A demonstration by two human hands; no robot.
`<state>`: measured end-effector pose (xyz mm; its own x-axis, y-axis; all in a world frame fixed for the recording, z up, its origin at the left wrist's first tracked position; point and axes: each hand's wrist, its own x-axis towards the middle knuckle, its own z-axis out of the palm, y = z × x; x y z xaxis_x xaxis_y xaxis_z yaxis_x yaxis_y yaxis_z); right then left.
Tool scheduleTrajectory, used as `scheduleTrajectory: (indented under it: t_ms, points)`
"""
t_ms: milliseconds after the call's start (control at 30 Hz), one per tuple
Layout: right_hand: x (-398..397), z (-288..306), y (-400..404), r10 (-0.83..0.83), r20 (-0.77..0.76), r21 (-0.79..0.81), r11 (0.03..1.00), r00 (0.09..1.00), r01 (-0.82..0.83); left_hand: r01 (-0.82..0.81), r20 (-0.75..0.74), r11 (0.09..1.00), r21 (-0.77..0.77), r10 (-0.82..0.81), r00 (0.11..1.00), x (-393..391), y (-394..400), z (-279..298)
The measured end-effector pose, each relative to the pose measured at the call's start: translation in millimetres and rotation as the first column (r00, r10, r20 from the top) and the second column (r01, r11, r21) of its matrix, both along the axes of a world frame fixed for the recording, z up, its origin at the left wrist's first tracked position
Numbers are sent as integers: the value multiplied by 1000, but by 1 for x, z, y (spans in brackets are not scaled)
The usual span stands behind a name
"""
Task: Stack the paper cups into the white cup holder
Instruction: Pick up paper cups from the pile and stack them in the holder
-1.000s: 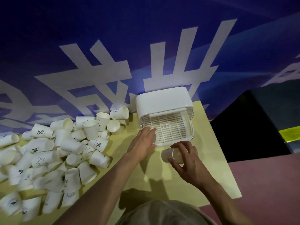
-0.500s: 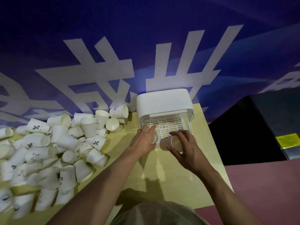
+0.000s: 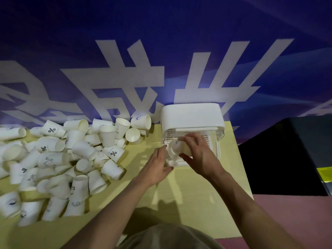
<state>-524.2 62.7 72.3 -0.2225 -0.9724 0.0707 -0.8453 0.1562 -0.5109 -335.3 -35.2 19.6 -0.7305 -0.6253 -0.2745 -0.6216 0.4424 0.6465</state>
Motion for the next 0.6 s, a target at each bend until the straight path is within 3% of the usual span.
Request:
scheduleTrajectory:
  t_ms: [133, 600]
  points:
    - [7, -14, -3, 31, -16, 46, 998, 999, -30, 16, -12, 1000, -8, -16, 1000, 60, 7, 0]
    - [30, -39, -48, 101, -94, 242, 967, 990, -76, -291, -66, 956, 45, 293, 954, 175, 31, -10]
